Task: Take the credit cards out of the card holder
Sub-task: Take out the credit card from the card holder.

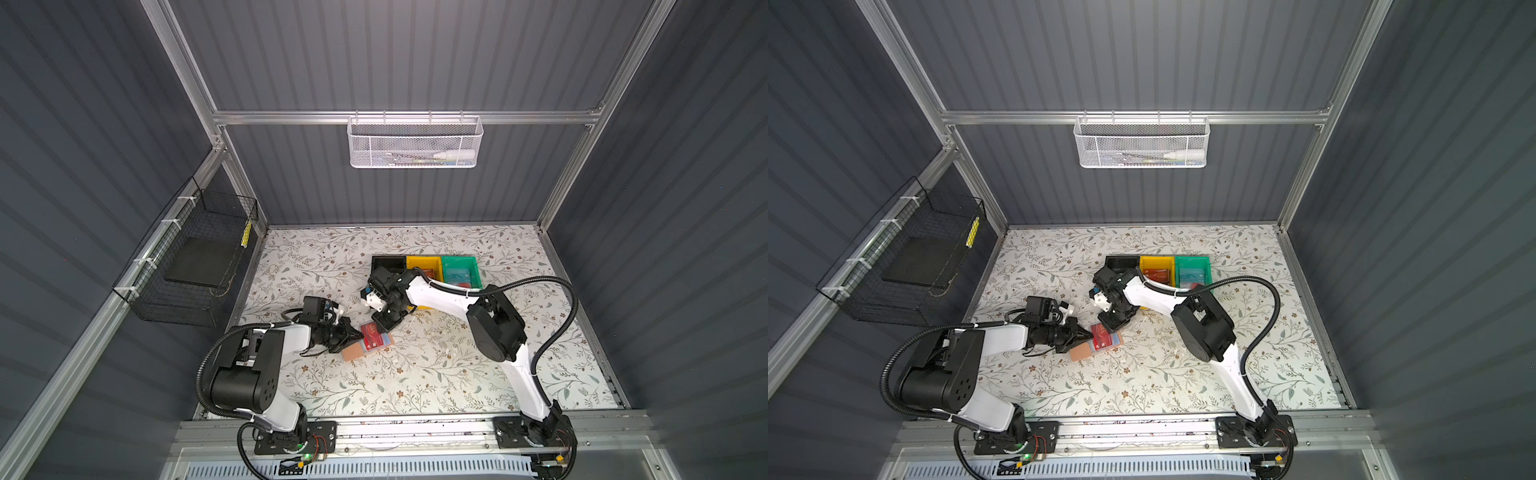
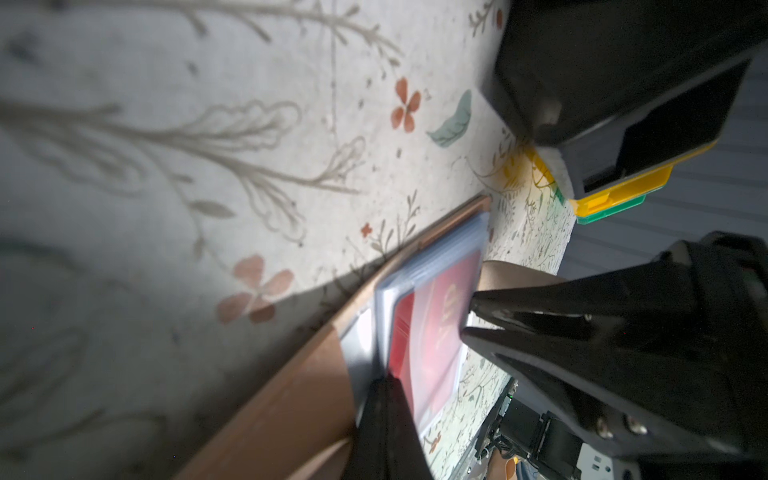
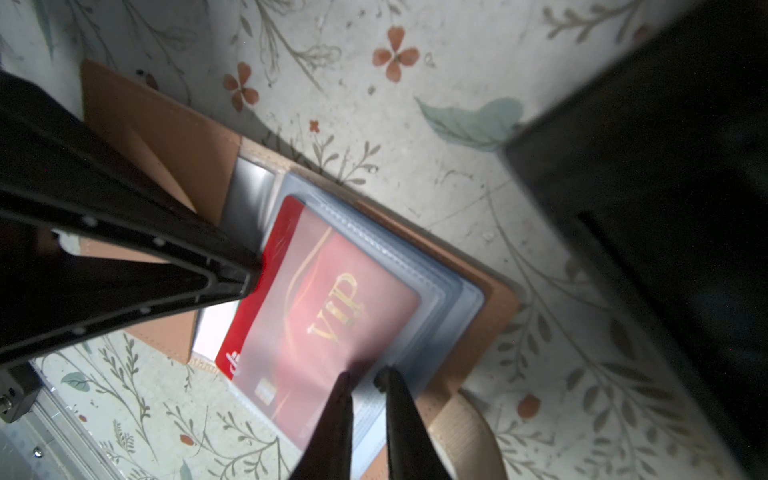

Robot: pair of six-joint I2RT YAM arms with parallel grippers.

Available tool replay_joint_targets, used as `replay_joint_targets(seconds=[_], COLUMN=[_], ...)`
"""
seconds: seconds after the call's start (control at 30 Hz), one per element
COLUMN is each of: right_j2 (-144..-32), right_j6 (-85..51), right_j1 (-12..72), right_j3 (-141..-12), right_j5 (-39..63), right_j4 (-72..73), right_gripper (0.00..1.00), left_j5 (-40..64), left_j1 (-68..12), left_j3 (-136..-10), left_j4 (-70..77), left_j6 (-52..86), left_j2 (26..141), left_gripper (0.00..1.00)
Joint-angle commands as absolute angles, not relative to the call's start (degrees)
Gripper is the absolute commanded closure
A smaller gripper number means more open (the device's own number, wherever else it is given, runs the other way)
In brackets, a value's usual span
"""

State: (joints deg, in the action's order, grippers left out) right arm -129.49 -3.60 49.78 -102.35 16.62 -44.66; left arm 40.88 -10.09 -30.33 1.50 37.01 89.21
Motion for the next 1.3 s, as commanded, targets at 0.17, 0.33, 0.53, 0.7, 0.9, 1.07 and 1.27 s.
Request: replay_joint_targets(seconds=[0.17,0.33,0.53,0.7,0.9,1.07,1.27], right_j2=[-130.8,-130.9,-130.9,-130.9,-131.0,-131.2,-131.2], right_j6=[-3.1,-3.2,-3.1,-3.1,-3.2,-3.3,-3.5], right_j1=[50.4,50.4,50.4,50.4,50.4,50.4,50.4], right_j3=[-101.7,-101.7,-101.7,-101.6,-101.5,-101.5,-101.6], right_j5=[17.9,18.3,18.4,18.5,18.5,18.6,18.7], right_j4=[-46.1,-46.0,-46.1,-46.1,-46.0,-46.1,-46.0], right_gripper=[0.81,0.81,0.81,0.81,0.81,0.81,0.81], left_j5=[40.8,40.8,42.3,42.4,43.0,43.2,43.2], left_j1=[-10.8,-10.8,-10.8,-10.9,-10.9,-10.9,-10.9], left_j3=[-30.6,-30.6,-30.3,-29.8,-29.2,-29.3,-29.5], left_j4=[-3.2,-2.5,-0.5,1.2,4.0,3.6,3.3], left_j6=[34.4,34.9,36.0,37.3,39.2,39.1,39.1], left_j2=[88.4,87.4,86.8,88.3,89.7,89.3,89.3], left_gripper=[1.0,0.86,0.77,0.82,0.86,0.87,0.89])
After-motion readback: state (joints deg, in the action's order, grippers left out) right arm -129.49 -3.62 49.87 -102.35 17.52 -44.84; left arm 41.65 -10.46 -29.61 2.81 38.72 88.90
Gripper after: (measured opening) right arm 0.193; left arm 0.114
